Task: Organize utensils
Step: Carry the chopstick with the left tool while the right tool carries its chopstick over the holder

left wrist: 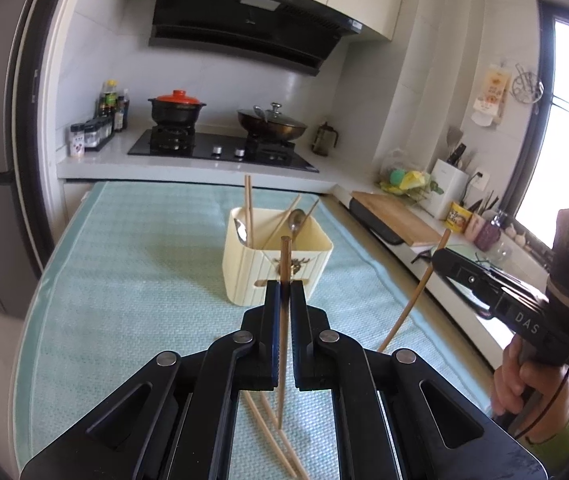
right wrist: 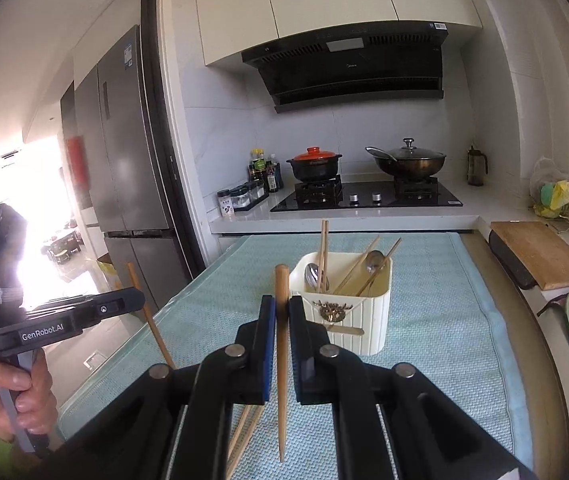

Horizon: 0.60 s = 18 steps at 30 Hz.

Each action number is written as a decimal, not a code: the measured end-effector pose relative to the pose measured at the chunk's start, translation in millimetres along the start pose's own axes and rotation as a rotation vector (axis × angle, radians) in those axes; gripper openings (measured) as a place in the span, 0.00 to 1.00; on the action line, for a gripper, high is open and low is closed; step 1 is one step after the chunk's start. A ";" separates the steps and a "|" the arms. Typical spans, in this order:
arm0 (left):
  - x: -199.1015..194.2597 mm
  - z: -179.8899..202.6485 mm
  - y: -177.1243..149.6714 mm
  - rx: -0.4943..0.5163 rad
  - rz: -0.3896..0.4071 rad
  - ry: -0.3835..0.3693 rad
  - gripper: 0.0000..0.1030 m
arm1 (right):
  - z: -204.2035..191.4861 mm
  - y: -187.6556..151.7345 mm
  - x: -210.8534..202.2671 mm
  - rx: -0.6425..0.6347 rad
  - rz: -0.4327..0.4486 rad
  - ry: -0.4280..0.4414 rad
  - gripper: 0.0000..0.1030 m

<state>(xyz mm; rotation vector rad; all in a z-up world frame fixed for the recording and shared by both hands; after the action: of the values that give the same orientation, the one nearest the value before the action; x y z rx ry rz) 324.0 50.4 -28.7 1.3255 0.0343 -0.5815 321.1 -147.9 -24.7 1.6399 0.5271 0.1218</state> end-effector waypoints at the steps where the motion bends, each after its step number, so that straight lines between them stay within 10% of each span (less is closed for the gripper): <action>1: 1.2 -0.2 4.1 -0.001 0.002 -0.005 0.03 | 0.9 4.0 0.8 -0.004 0.006 -0.002 0.07; 18: 75.9 11.6 144.2 0.063 0.106 -0.021 0.03 | 25.3 136.8 74.6 -0.109 0.160 -0.064 0.07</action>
<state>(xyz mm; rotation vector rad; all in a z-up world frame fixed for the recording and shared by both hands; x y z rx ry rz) 445.9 28.8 77.8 1.3738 -0.0714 -0.5097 433.1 -147.3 86.5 1.5723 0.3341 0.2120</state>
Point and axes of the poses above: each gripper's, at about its wrist camera, not at the fingertips, and x roughly the way its jaws point, z to its right, y to its top, the point moved 2 cm from there along x, roughly the way its jaws point, and after that the axes turned 8 degrees about z, right-handed, at the moved point
